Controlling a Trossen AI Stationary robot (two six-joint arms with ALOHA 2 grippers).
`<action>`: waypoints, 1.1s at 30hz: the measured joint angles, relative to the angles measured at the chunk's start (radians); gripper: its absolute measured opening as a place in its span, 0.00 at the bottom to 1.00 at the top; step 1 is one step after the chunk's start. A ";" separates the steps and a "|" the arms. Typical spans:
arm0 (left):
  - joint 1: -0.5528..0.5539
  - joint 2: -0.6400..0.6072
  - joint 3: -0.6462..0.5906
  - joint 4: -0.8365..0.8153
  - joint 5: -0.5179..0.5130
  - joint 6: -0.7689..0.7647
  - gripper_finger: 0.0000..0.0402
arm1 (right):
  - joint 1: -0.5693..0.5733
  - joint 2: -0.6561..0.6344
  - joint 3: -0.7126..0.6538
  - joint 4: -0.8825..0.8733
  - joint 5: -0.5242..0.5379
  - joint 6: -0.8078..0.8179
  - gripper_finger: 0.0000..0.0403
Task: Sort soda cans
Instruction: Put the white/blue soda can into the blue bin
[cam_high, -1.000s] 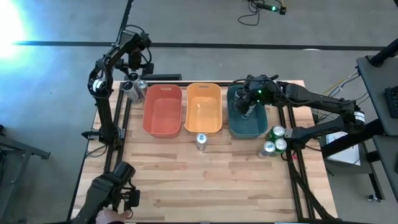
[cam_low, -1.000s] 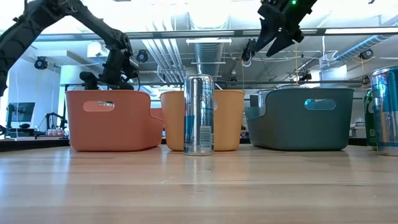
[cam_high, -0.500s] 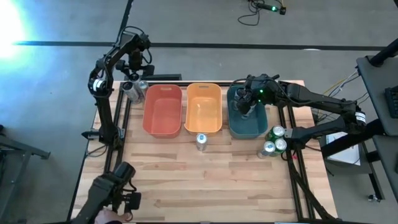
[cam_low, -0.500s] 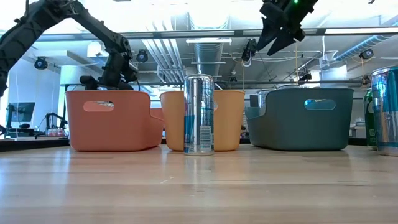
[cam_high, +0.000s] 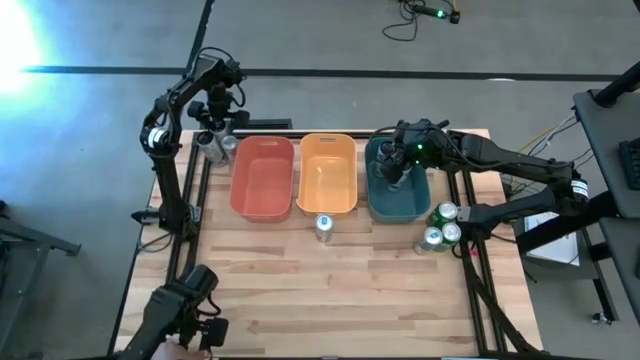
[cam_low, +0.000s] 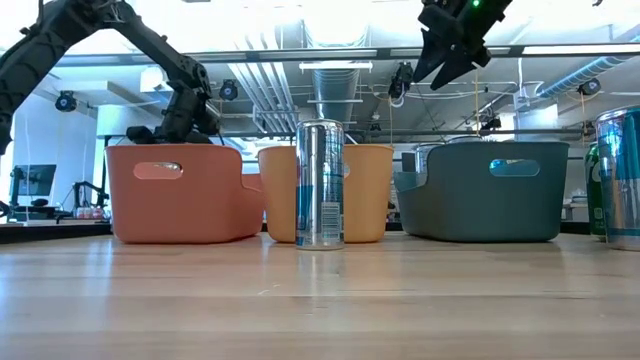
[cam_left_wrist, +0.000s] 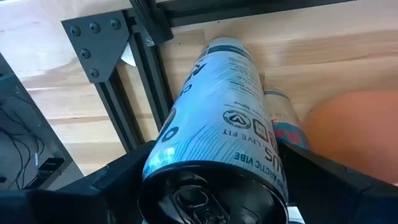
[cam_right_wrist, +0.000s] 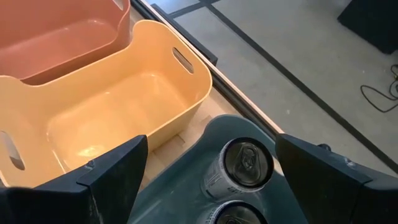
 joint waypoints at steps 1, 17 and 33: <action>0.000 -0.002 0.000 -0.001 0.001 0.005 0.77 | 0.000 0.000 0.000 0.000 0.000 -0.001 0.86; -0.017 -0.008 -0.032 -0.001 0.020 0.159 0.77 | 0.000 0.000 -0.001 -0.001 0.000 0.004 0.86; -0.019 -0.008 -0.035 -0.002 0.006 0.191 0.58 | 0.000 0.000 -0.001 -0.023 0.000 0.004 0.86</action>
